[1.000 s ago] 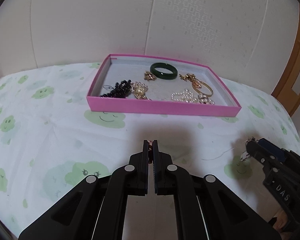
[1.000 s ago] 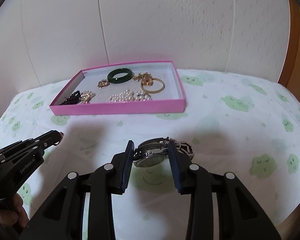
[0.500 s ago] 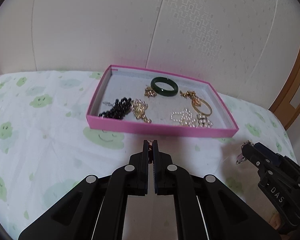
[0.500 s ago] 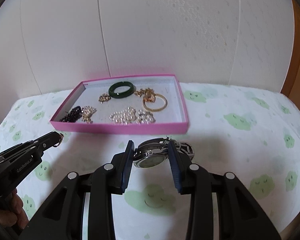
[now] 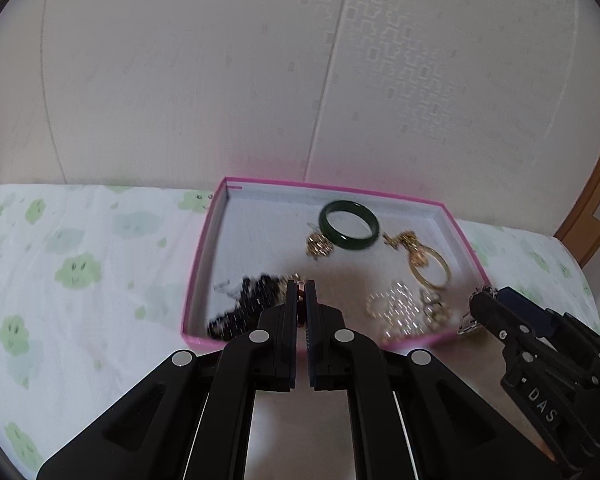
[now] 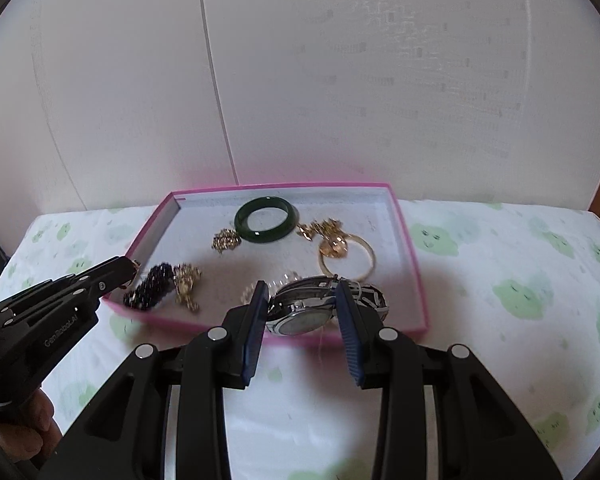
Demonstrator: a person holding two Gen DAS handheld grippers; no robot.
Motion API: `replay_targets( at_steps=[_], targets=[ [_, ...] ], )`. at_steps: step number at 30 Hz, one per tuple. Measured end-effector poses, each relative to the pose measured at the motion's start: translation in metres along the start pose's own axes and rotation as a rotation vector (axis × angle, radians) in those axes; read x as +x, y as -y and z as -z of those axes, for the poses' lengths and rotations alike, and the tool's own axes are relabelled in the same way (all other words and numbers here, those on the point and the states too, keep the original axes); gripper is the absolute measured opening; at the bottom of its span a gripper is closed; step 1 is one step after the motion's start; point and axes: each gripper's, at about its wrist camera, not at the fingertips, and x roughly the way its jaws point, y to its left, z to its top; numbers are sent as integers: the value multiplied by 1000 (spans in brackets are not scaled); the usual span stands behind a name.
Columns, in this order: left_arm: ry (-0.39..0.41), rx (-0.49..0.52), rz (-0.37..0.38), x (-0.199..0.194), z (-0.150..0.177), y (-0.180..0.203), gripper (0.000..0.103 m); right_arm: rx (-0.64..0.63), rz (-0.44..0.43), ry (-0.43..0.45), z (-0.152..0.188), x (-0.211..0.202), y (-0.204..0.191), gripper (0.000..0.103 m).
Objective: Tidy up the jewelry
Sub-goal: 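Carry the ring and watch into the pink tray and open both tools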
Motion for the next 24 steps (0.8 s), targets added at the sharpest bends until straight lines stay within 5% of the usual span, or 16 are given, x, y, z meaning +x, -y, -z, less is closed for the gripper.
replay_targets(
  at_steps=[24],
  targets=[
    [-72,-3,-91,84,-55,-23,4,-19,-38,-95,-44,98,-22,34]
  ],
)
